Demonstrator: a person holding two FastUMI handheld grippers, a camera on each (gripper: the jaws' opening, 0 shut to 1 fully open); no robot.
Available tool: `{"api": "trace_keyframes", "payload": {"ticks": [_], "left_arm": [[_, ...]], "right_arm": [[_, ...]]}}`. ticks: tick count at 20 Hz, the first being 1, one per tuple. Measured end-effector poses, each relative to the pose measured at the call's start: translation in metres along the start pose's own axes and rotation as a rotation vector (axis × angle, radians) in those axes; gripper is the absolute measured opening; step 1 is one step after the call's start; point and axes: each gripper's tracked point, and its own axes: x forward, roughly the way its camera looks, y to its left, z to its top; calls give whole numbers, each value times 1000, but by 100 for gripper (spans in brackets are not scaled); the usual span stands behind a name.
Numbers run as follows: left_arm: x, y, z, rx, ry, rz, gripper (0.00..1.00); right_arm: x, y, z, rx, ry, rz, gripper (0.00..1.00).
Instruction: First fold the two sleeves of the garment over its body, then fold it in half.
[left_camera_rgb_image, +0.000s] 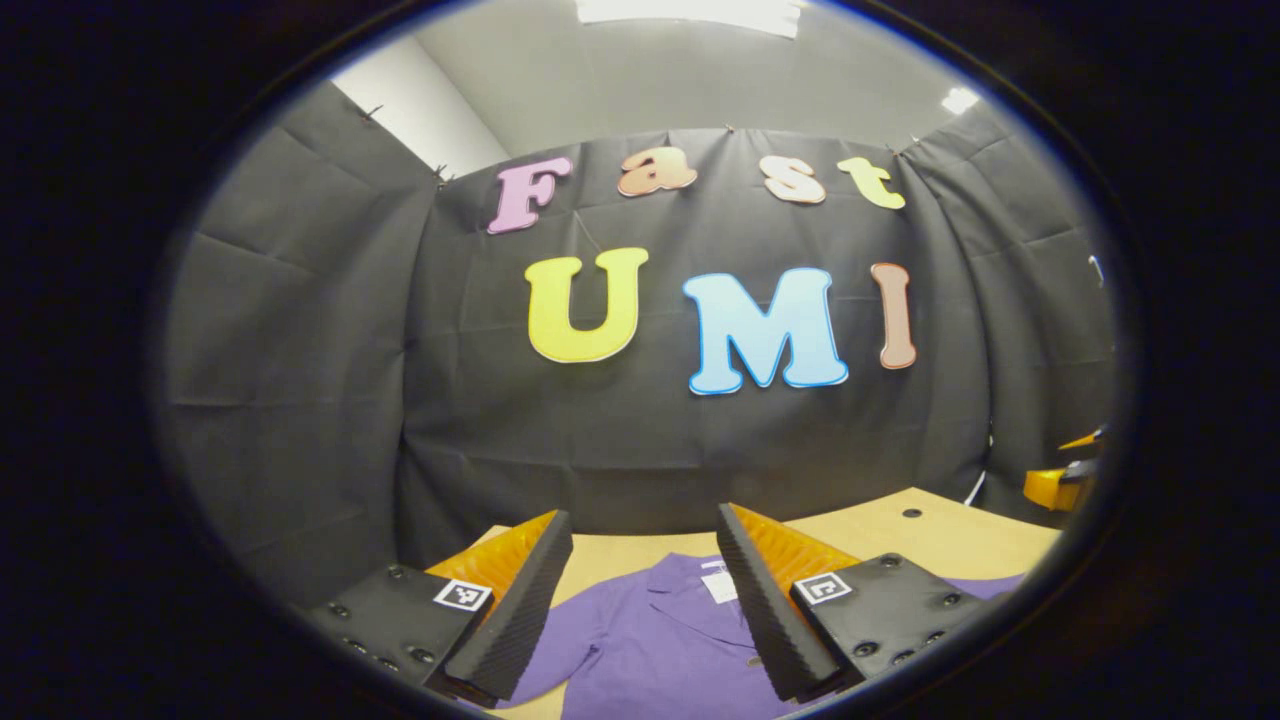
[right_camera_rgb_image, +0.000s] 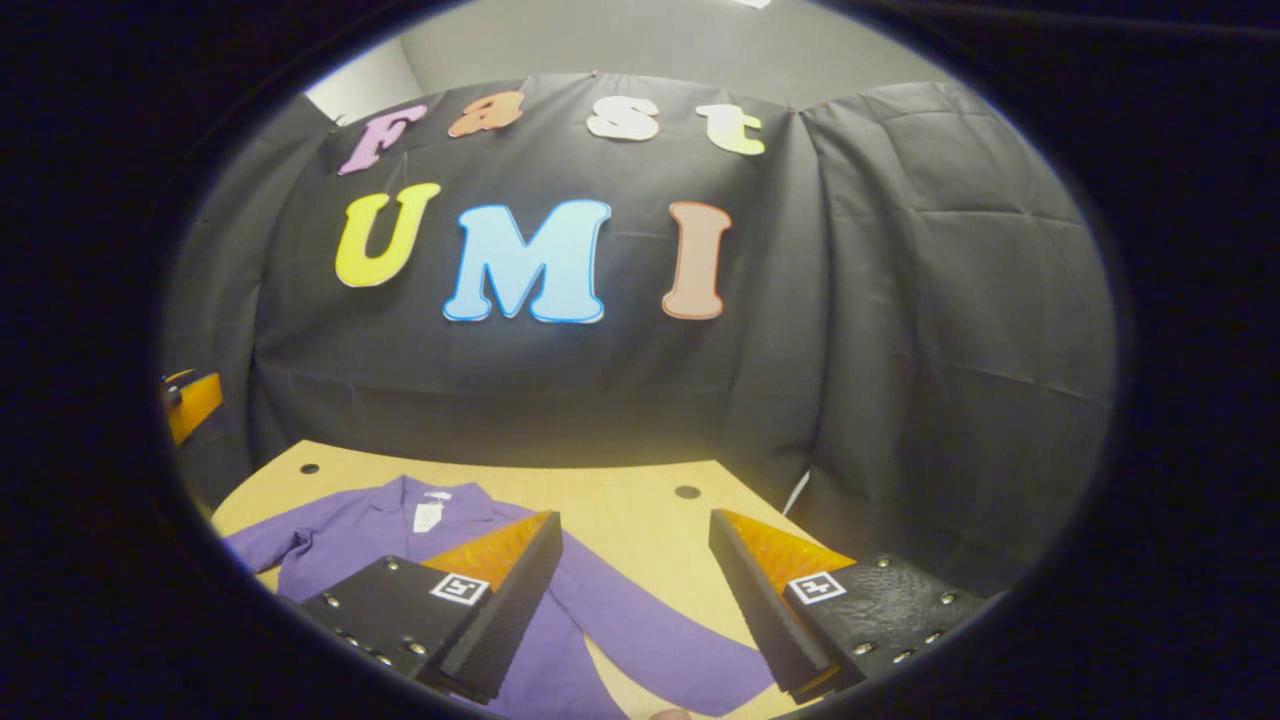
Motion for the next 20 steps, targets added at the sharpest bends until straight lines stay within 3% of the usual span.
{"api": "trace_keyframes", "payload": {"ticks": [11, 17, 20], "left_arm": [[9, -8, -7, 17, 23, 4, 96], [13, -6, -16, 17, 41, 5, 96], [15, -3, -20, 19, 53, 8, 96]], "right_arm": [[12, -93, -113, 193, 331, -234, 93], [7, -119, -198, 303, 598, -342, 95], [10, -125, -225, 342, 677, -381, 95]]}}
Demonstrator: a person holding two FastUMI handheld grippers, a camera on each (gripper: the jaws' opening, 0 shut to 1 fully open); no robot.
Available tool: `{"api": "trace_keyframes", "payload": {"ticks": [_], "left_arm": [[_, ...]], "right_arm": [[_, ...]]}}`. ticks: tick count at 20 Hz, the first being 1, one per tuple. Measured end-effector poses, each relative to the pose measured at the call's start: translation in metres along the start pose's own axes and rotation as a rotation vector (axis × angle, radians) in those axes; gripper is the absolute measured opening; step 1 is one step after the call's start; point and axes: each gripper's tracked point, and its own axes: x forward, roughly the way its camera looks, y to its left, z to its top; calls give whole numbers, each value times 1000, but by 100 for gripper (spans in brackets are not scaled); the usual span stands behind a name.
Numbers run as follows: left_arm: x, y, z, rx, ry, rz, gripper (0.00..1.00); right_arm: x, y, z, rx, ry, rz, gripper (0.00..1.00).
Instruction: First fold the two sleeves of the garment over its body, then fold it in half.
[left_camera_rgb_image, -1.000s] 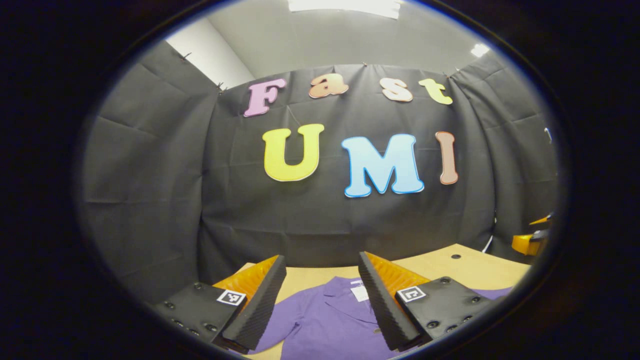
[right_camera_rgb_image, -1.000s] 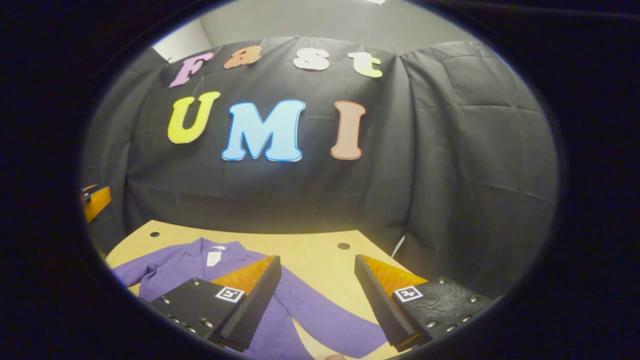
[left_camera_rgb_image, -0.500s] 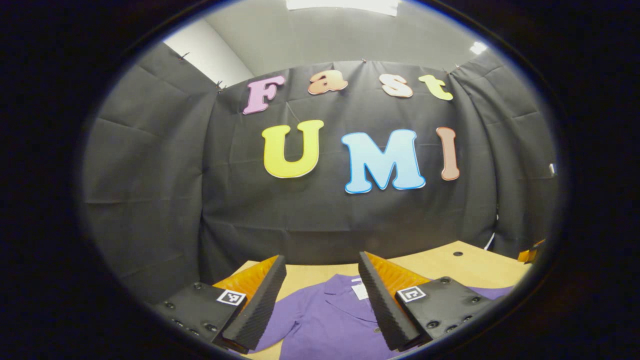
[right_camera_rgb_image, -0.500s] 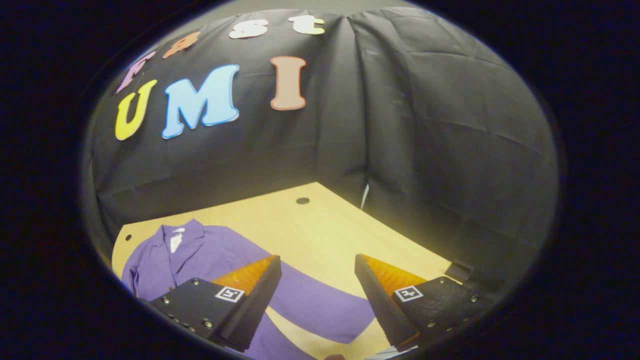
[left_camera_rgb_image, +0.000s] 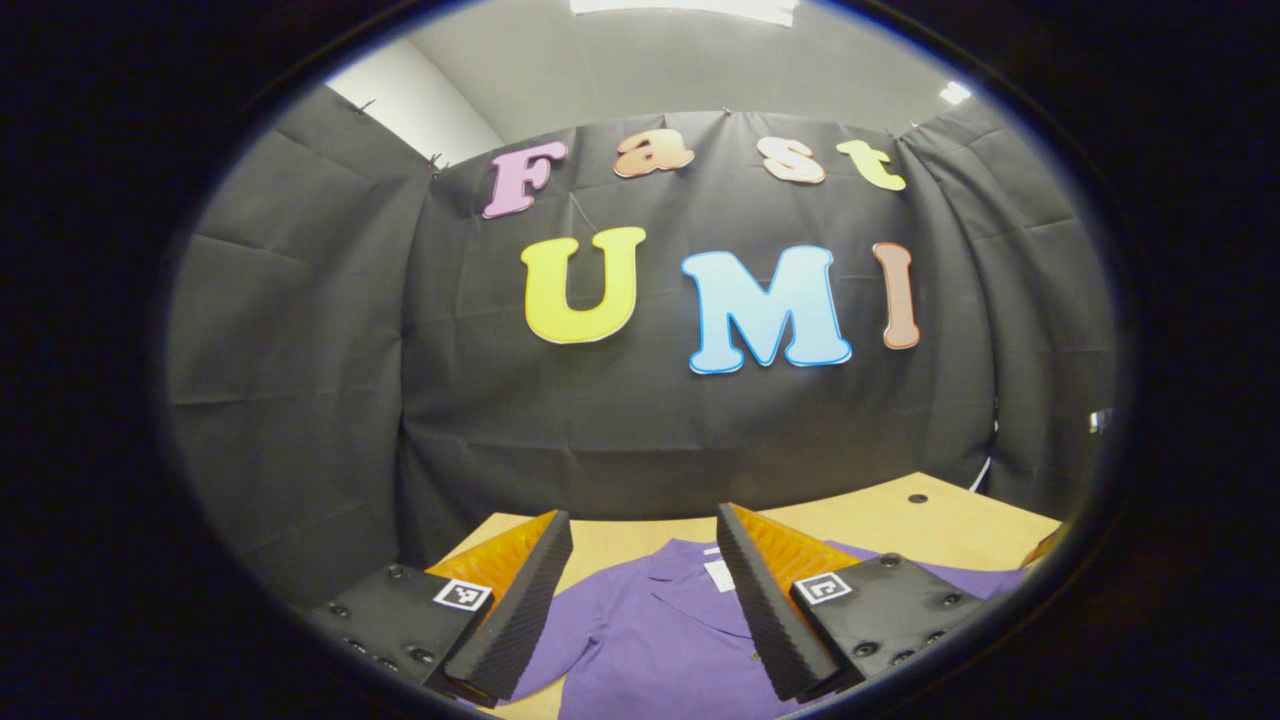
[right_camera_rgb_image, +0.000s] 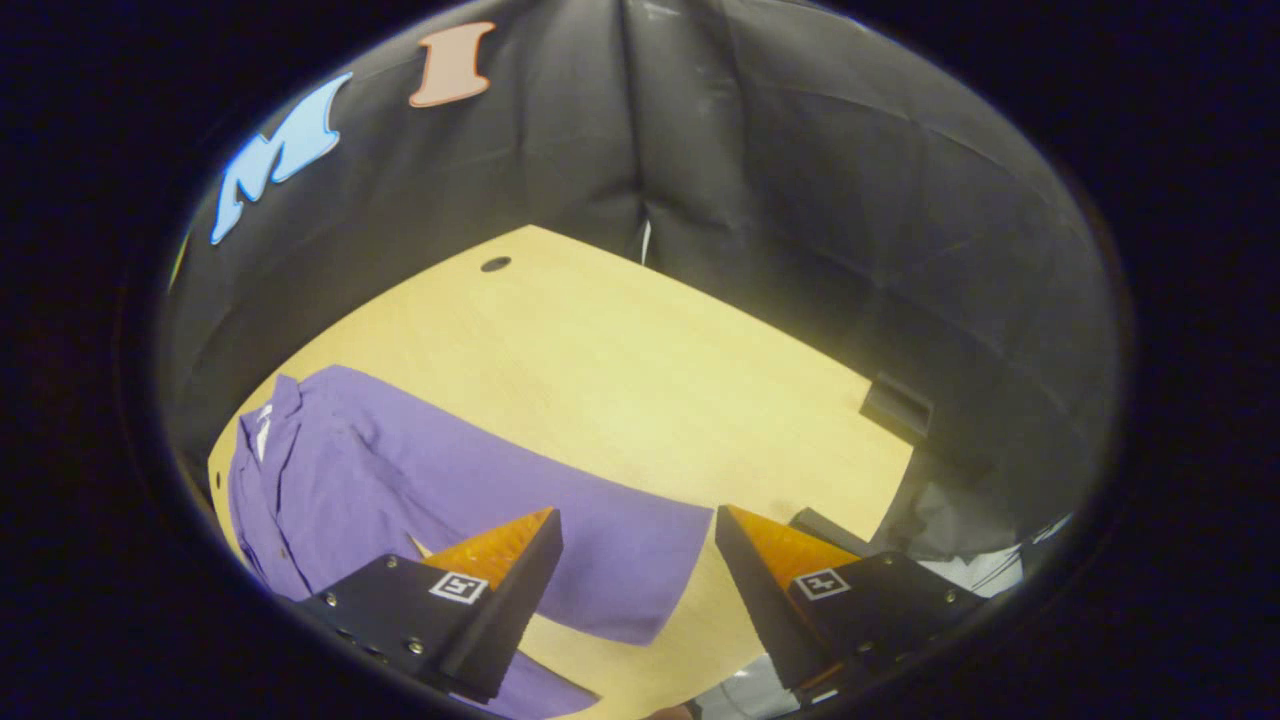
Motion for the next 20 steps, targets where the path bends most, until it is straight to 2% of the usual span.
{"api": "trace_keyframes", "payload": {"ticks": [5, 11, 14, 15, 16, 17, 19, 20], "left_arm": [[1, 1, -5, 6, 16, 4, 96], [3, 3, -7, 20, 24, 6, 96], [5, 4, -9, 9, 30, 5, 96], [5, 5, -9, 5, 30, 4, 96], [5, 6, -11, 1, 31, 5, 96], [5, 7, -11, -2, 30, 7, 96], [4, 12, -13, -8, 31, 14, 92], [4, 14, -14, -8, 30, 19, 92]], "right_arm": [[24, -4, -23, 72, 99, -26, 95], [35, -3, -38, 79, 150, -59, 97], [36, 5, -37, 30, 150, -45, 99], [36, 9, -38, 26, 154, -44, 86], [38, 12, -38, 26, 158, -35, 79], [37, 15, -37, 30, 163, -30, 65], [37, 15, -36, 5, 171, -21, 58], [36, 19, -35, 0, 158, 20, 58]]}}
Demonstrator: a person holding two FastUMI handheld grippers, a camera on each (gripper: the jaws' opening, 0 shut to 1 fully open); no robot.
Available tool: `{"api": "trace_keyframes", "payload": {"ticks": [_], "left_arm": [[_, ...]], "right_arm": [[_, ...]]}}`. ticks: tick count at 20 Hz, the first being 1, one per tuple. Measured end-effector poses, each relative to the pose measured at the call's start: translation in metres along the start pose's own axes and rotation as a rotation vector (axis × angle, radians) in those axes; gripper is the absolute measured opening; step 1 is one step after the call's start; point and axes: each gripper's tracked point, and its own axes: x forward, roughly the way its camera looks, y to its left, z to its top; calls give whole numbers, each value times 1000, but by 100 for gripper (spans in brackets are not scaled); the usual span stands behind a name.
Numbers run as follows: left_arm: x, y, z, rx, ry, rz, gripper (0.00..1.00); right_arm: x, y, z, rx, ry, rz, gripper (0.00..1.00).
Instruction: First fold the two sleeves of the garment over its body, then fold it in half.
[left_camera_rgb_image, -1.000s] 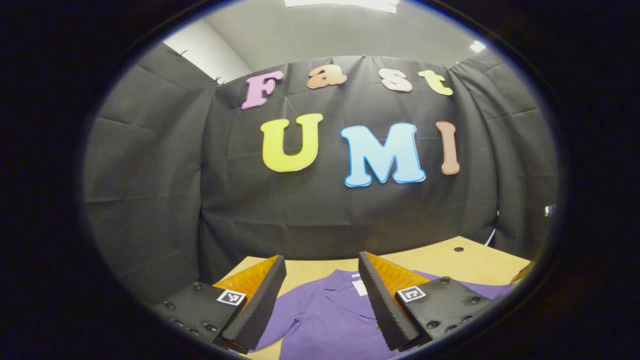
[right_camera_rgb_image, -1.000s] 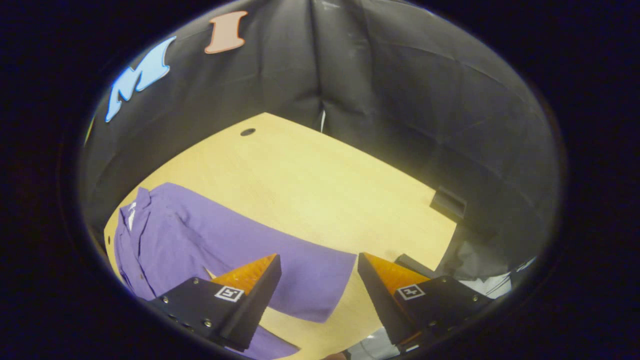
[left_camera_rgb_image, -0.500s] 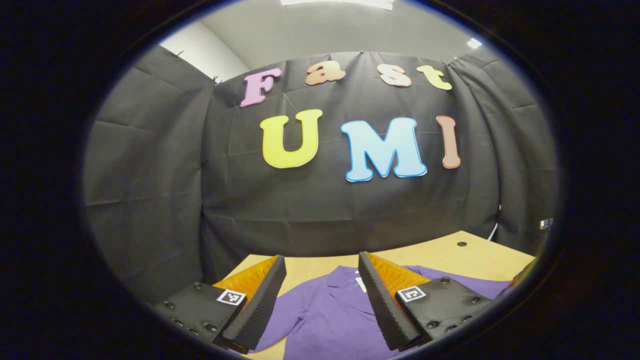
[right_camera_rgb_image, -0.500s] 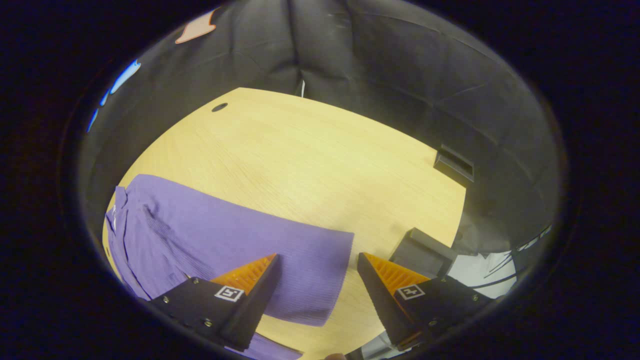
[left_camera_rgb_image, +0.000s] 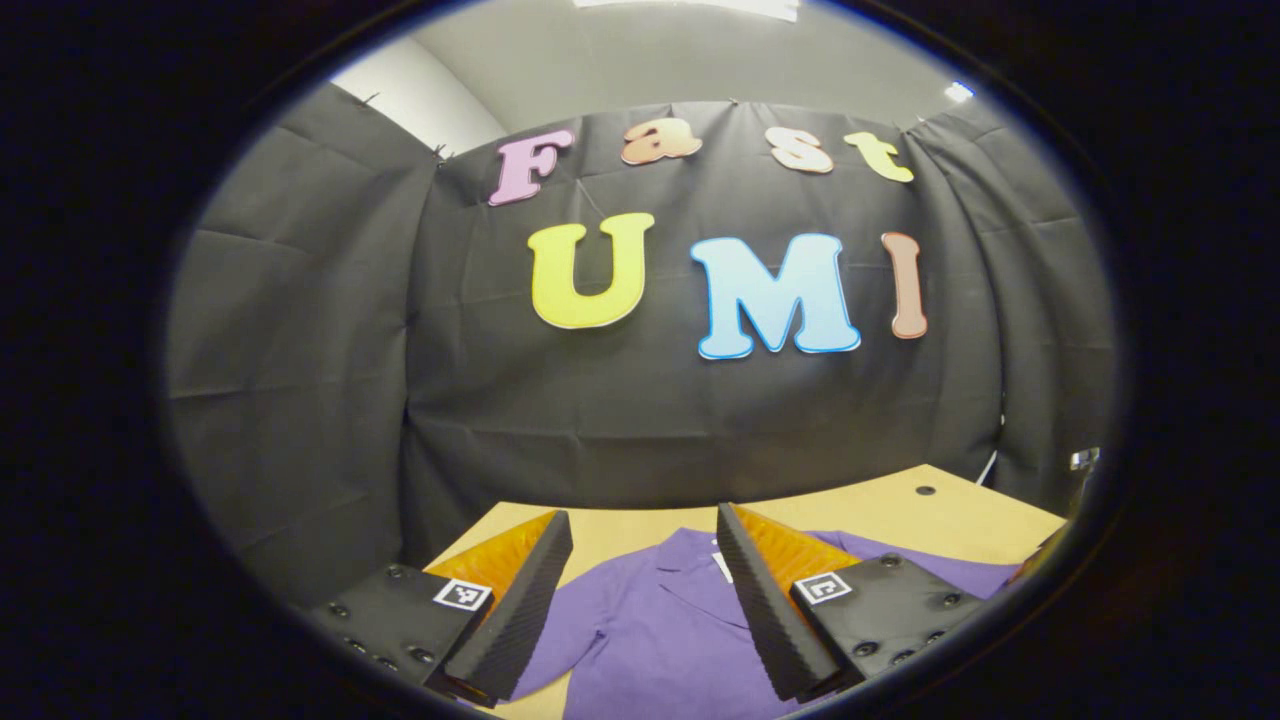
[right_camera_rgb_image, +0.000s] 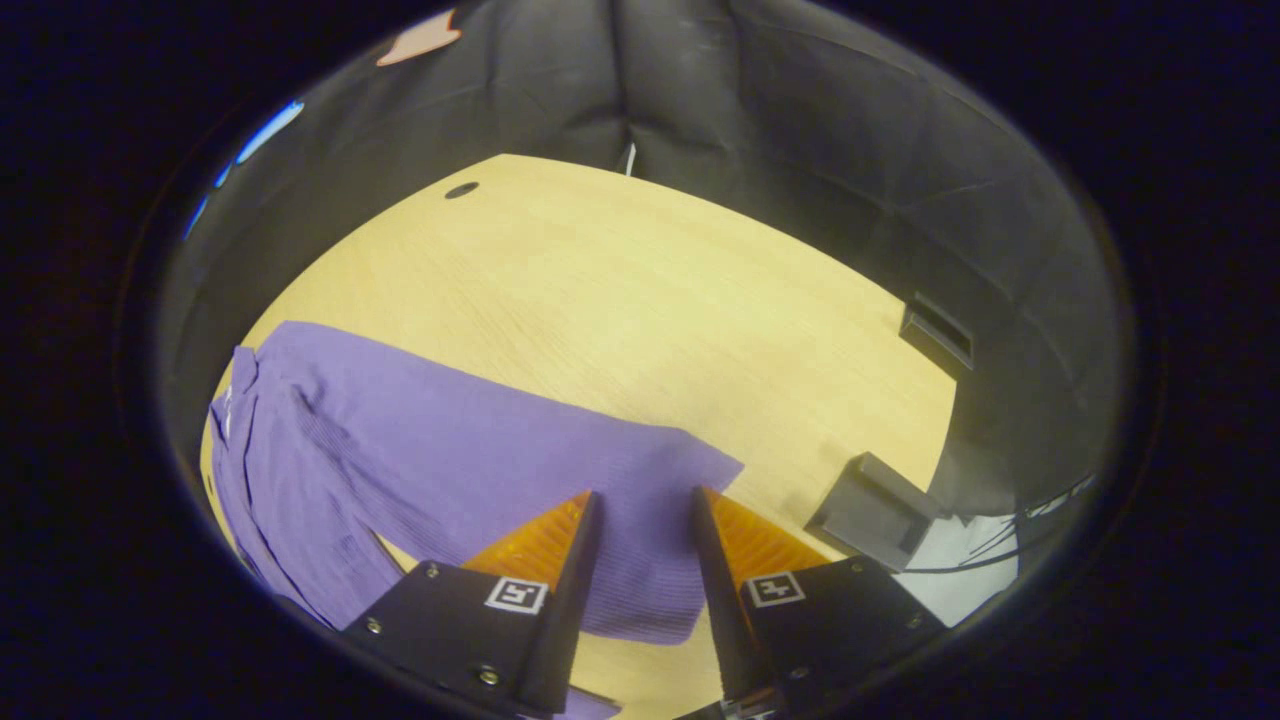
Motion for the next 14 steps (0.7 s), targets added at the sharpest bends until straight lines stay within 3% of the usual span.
{"api": "trace_keyframes", "payload": {"ticks": [2, 5, 6, 9, 14], "left_arm": [[-1, 6, -1, 6, -4, 10, 96], [-2, 15, -1, 3, -7, 21, 96], [-3, 17, -3, 1, -5, 23, 96], [-3, 24, -6, -9, -2, 31, 94], [-6, 39, -9, -20, -6, 52, 96]], "right_arm": [[3, 3, -1, 82, 7, 12, 12], [1, 4, -1, 97, 17, 43, 12], [2, 6, 5, 95, 13, 61, 6], [2, 8, 11, 105, -7, 106, 1], [-41, 37, 52, 78, -154, 221, 1]]}}
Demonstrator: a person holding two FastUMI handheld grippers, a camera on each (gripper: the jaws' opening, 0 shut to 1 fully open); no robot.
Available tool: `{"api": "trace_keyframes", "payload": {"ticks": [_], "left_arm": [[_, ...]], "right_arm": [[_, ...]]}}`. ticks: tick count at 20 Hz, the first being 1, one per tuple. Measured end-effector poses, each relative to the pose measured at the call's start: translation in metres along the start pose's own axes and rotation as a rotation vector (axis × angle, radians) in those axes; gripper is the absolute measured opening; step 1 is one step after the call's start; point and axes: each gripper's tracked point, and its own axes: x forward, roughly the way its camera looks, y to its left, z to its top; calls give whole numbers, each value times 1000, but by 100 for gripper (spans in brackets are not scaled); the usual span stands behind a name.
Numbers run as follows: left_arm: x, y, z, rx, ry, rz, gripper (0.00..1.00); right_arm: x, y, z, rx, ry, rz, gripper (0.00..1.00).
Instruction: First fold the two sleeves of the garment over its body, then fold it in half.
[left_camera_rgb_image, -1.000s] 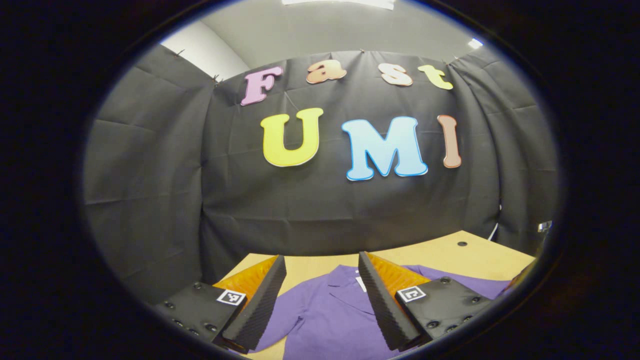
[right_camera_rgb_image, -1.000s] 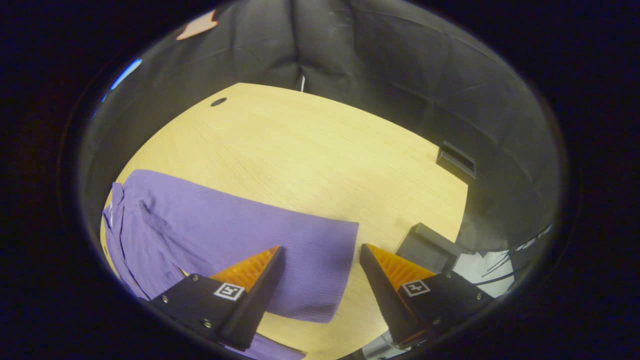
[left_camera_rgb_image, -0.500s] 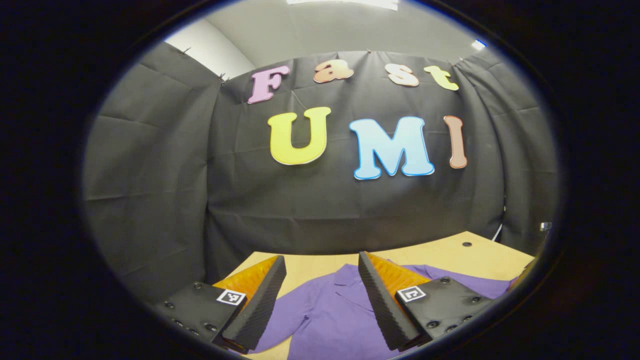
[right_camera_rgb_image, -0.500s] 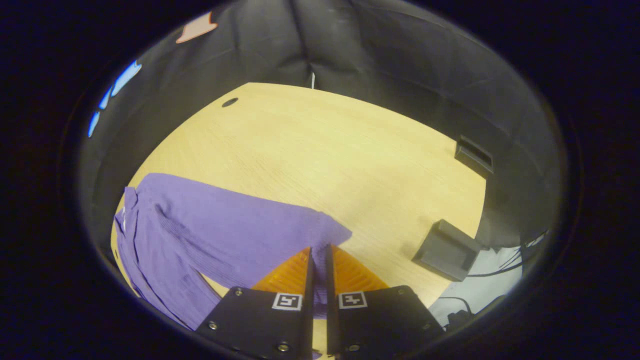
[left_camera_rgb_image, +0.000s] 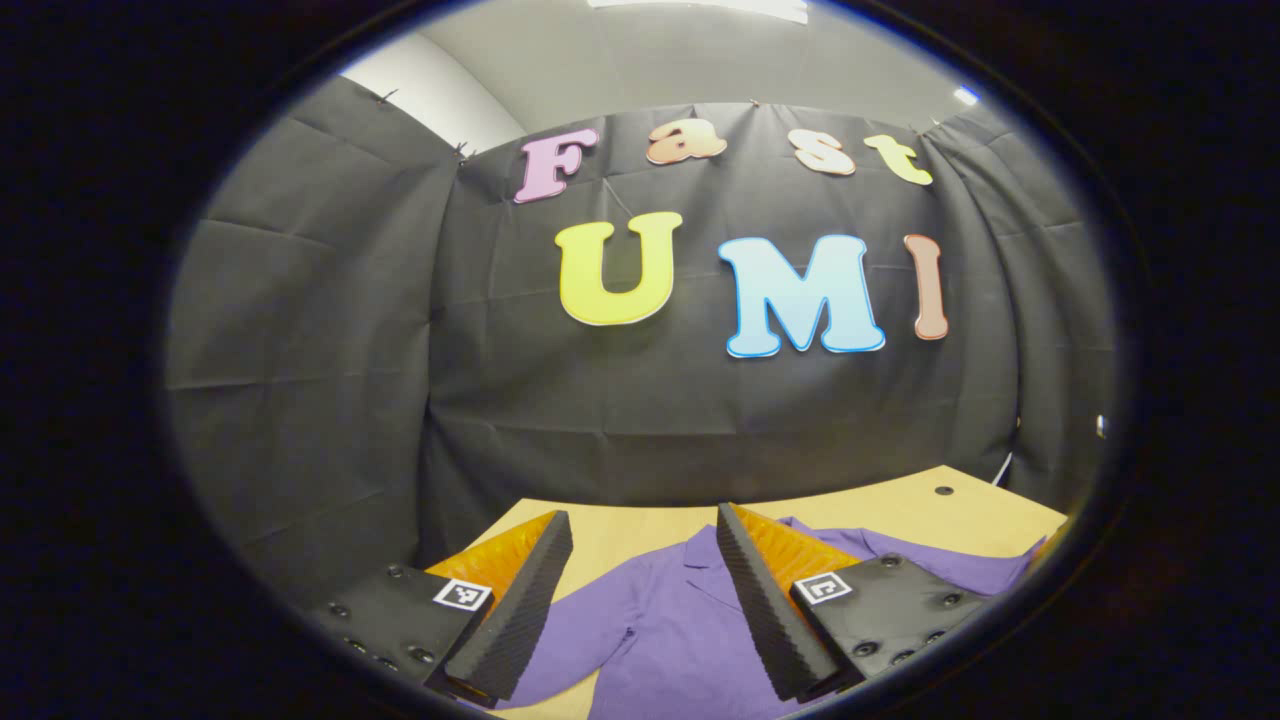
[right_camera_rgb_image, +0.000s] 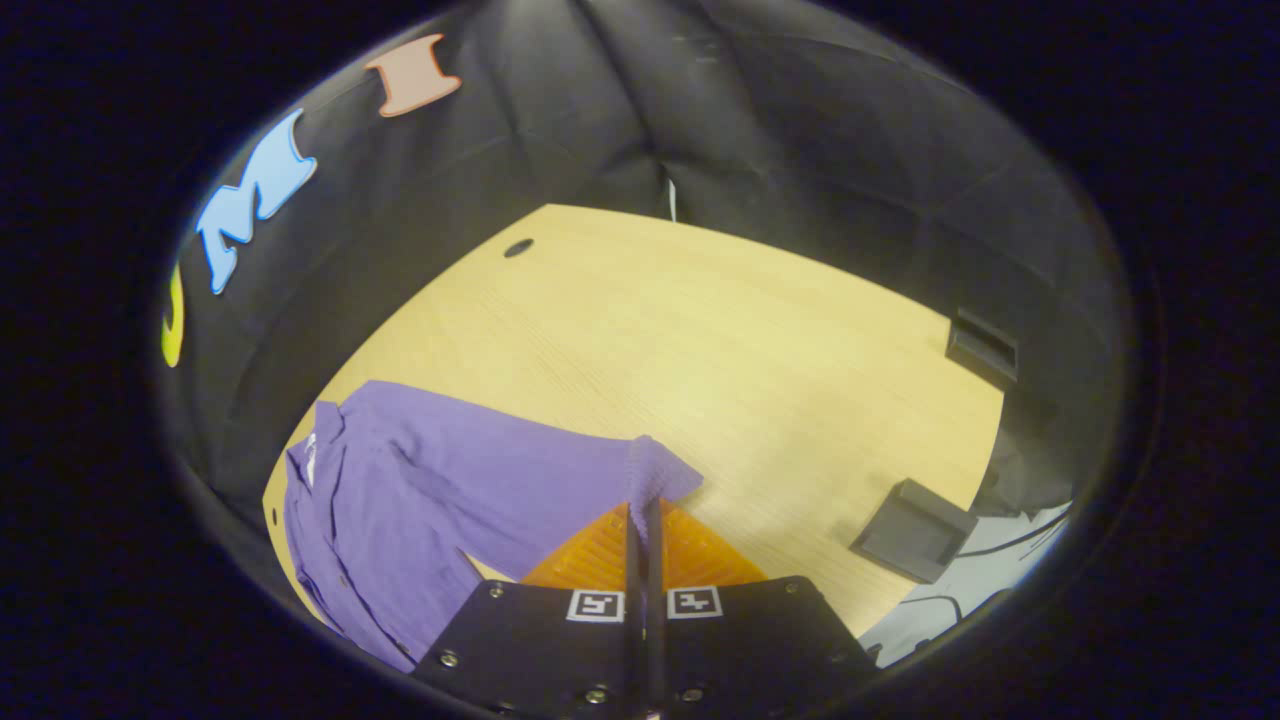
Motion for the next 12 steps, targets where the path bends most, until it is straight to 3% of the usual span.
{"api": "trace_keyframes", "payload": {"ticks": [6, 12], "left_arm": [[-9, 26, -5, -23, 1, 31, 96], [-20, 75, -24, -48, 17, 55, 96]], "right_arm": [[-57, 94, 57, -36, -151, 207, 5], [-119, 199, 53, -204, -242, 380, 1]]}}
